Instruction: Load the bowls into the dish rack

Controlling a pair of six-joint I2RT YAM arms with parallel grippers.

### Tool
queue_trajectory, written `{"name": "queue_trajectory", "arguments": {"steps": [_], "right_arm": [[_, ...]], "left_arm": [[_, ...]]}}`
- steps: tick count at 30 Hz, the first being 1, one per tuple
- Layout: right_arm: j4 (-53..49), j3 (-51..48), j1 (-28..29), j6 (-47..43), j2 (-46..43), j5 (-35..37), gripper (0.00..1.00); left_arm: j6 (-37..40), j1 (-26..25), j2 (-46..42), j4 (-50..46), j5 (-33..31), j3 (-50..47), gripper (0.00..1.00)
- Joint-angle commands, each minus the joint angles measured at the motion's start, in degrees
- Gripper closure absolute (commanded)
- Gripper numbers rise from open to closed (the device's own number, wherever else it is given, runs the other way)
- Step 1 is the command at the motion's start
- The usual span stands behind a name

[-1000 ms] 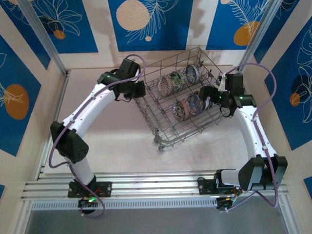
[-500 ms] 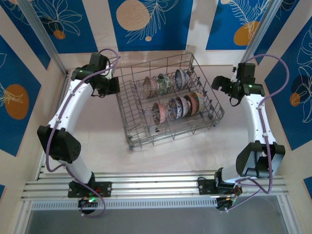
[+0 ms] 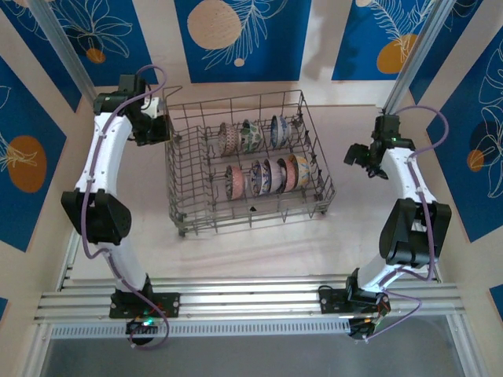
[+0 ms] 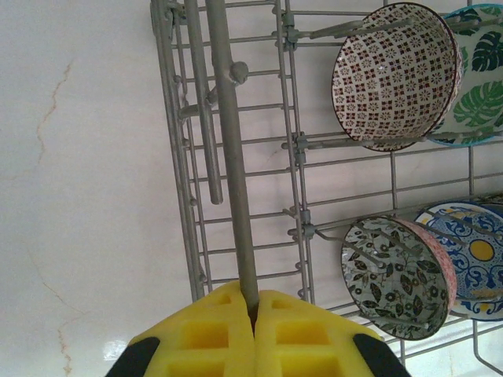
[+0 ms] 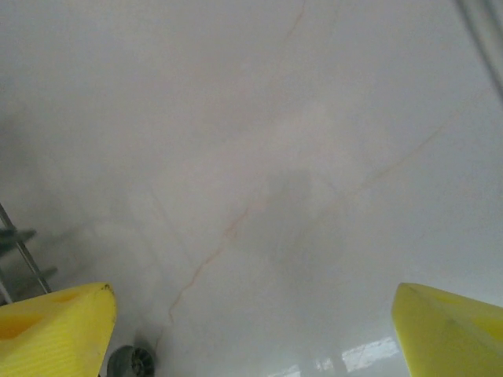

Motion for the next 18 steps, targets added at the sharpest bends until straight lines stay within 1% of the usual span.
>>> {"name": "queue_trajectory", "arguments": {"steps": [1,8,14,16,17,18], "right_arm": [[-0.01,-1.68,0.58,-0.49,0.18,0.01,0.09],[-1.49,-5.14,6.86,-1.13,1.24,-0.55,0.07],[-3.27,-6.96,9.06,0.69,-1.1,-2.25,0.06],[-3.3,-7.44,9.08,1.41,-2.45,-4.24,0.06],[-3.39,-7.58,8.99,1.72,-2.91,-4.2,0.06],[-3.52,-7.56,8.89,2.12,-2.97,-3.2,0.05]], "left_arm": [[2.31,1.2,3.38,1.63,0.23,3.95,1.0],[1.23,1.08,7.55,1.7,3.5,8.44,1.0],[0.5,1.04,7.79,2.9,6.17,9.87,0.99],[0.58,1.03,7.38,3.1,6.22,10.15,0.9],[0.89,1.03,6.85,3.44,6.26,10.18,0.79],[1.15,1.08,6.29,3.86,6.18,10.11,0.62]]}}
